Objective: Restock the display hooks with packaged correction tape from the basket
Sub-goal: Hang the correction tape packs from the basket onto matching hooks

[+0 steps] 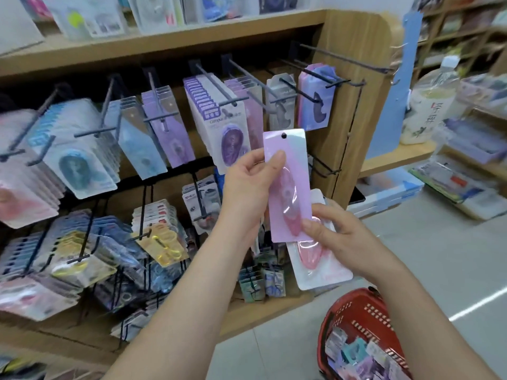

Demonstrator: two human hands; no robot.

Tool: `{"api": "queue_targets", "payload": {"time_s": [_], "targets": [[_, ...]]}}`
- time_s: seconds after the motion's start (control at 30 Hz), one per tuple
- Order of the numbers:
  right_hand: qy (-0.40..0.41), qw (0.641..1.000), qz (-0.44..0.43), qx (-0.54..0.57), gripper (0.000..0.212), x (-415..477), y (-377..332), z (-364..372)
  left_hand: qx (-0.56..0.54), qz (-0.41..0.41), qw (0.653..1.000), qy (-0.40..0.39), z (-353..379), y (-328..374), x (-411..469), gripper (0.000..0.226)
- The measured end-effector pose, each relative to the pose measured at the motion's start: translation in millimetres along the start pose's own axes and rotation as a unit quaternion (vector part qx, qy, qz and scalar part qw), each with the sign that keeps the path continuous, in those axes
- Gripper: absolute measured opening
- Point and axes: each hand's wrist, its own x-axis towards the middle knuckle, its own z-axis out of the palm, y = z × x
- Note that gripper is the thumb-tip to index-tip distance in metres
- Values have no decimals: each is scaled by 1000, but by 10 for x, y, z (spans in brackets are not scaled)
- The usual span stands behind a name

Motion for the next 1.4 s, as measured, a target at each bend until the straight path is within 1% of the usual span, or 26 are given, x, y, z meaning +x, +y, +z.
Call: {"api": "queue_targets", "payload": {"time_s": [0.1, 0.17, 0.33, 0.47, 0.57, 0.63, 0.77, 0.87, 0.93, 0.97, 1.07, 1.1, 1.13, 1.2, 1.27, 1.33, 1.4], "targets": [[3, 1000, -4, -12, 21, 192, -4, -79, 14, 22, 1000, 16, 58, 39, 178, 19], [-2, 1000, -7, -7, 21, 341, 23, -131, 38, 36, 998, 32, 89, 46, 299, 19], [-31, 999, -18, -4, 20, 626, 160, -243, 37, 53, 994, 87, 170, -6, 478, 20], [-62, 997, -32, 13, 17, 774, 266, -323, 71, 72, 988, 121, 236, -25, 557, 13], [-82, 995, -36, 38, 16, 841, 303, -362, 80, 84, 983, 143, 278, -33, 558, 21], [-101, 993, -34, 55, 19, 857, 296, -389, 82, 102, 979, 155, 308, -47, 532, 27], [-132, 988, -29, 71, 21, 878, 291, -434, 129, 148, 966, 169, 322, -66, 472, 37], [-134, 988, -26, 69, 22, 912, 310, -448, 159, 133, 963, 175, 302, -78, 516, 29], [-129, 989, -17, 75, 21, 962, 307, -462, 179, 105, 966, 157, 273, -81, 544, 25], [-124, 989, -11, 79, 21, 998, 299, -468, 192, 85, 968, 140, 250, -77, 534, 27], [-116, 991, -12, 72, 21, 1117, 250, -459, 241, 29, 967, 81, 115, -115, 444, 51], [-111, 991, -15, 72, 21, 1147, 241, -448, 247, 23, 966, 76, 84, -124, 403, 55], [-105, 991, -16, 77, 20, 1166, 239, -436, 247, 24, 965, 86, 66, -133, 377, 52], [-105, 990, -14, 97, 22, 1173, 252, -426, 242, 34, 961, 130, 64, -162, 405, 39], [-126, 984, 2, 125, 24, 1166, 281, -425, 250, 54, 953, 164, 85, -183, 501, 27], [-130, 981, 24, 140, 18, 1181, 294, -417, 267, 65, 945, 179, 93, -207, 587, 19], [-106, 985, 35, 131, 20, 1250, 297, -393, 298, 61, 937, 174, 56, -237, 619, 18]]}}
